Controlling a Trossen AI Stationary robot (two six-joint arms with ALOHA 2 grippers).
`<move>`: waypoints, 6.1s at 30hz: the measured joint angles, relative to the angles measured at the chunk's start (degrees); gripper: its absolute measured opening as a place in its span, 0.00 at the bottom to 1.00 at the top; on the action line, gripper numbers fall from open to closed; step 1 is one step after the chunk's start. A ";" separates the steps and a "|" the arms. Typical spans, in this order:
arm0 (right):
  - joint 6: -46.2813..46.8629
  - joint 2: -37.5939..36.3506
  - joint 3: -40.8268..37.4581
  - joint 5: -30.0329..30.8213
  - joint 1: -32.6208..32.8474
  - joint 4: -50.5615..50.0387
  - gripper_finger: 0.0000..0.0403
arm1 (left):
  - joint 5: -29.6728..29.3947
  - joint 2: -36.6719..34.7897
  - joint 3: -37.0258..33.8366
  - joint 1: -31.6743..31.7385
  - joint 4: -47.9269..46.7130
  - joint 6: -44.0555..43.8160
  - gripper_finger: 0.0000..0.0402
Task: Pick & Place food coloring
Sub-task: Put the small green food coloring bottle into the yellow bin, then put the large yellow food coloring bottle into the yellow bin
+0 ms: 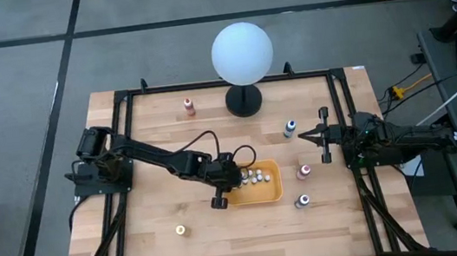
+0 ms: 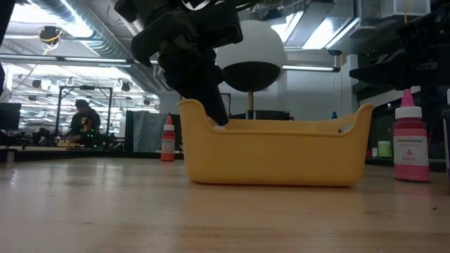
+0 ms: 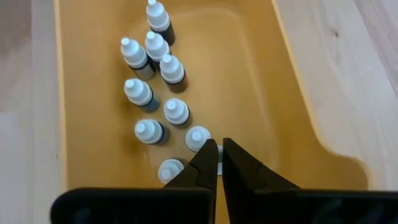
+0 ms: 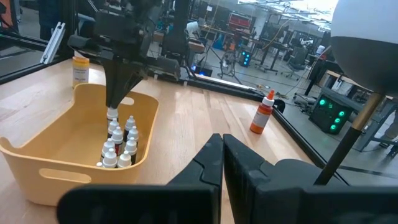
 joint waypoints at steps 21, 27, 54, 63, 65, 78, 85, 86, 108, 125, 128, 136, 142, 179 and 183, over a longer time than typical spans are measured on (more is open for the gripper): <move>0.00 -0.01 0.01 -0.01 0.01 -0.01 0.04 | -0.27 -0.04 -2.23 0.24 0.75 -0.81 0.01; 0.00 0.00 0.00 -0.02 0.01 0.00 0.04 | -0.25 -0.04 -2.23 0.24 0.95 -0.89 0.04; 0.00 0.00 -0.01 0.00 0.00 -0.05 0.04 | -7.36 -7.78 8.11 -0.77 -20.95 -2.11 0.14; 0.00 -0.01 -0.01 -0.01 0.00 -0.03 0.04 | -10.02 -17.24 12.26 -8.92 -43.86 -23.18 0.13; 0.00 -0.02 -0.01 -0.01 0.02 -0.01 0.04 | -9.56 -18.39 12.26 -12.22 -47.50 -28.54 0.13; 0.00 -0.02 -0.01 -0.02 0.00 -0.02 0.04 | -9.42 -20.04 12.26 -30.52 -48.83 -53.30 0.17; 0.00 -0.02 -0.01 0.00 0.00 -0.02 0.04 | -9.84 -19.71 12.26 -34.36 -49.18 -61.91 0.32; 0.00 -0.02 0.00 0.00 0.02 -0.02 0.04 | -10.01 -19.36 12.25 -34.40 -49.48 -62.29 0.34; 0.00 -0.02 -0.01 -0.02 0.00 -0.02 0.04 | -8.69 -7.62 12.22 -33.11 -49.16 -57.36 0.70; 0.00 -0.02 -0.01 -0.02 0.02 -0.02 0.04 | -6.64 -1.22 12.22 -32.74 -45.82 -52.48 0.70; 0.00 -0.02 -0.01 -0.02 0.02 -0.02 0.04 | -6.10 -0.63 12.22 -32.79 -45.87 -52.46 0.69; 0.00 -0.02 -0.01 -0.02 0.02 -0.02 0.04 | -6.08 -0.63 12.22 -32.72 -45.91 -52.06 0.51; 0.00 -0.02 -0.01 -0.02 0.02 -0.02 0.04 | -5.98 -0.63 12.22 -32.72 -45.94 -52.00 0.34; 0.00 -0.02 0.00 -0.01 0.01 -0.02 0.04 | -6.64 -5.25 24.18 -24.47 -49.58 -33.33 0.28; 0.00 -0.01 0.00 -0.01 0.01 -0.02 0.04 | -4.96 -5.25 27.10 -18.59 -48.76 -24.06 0.28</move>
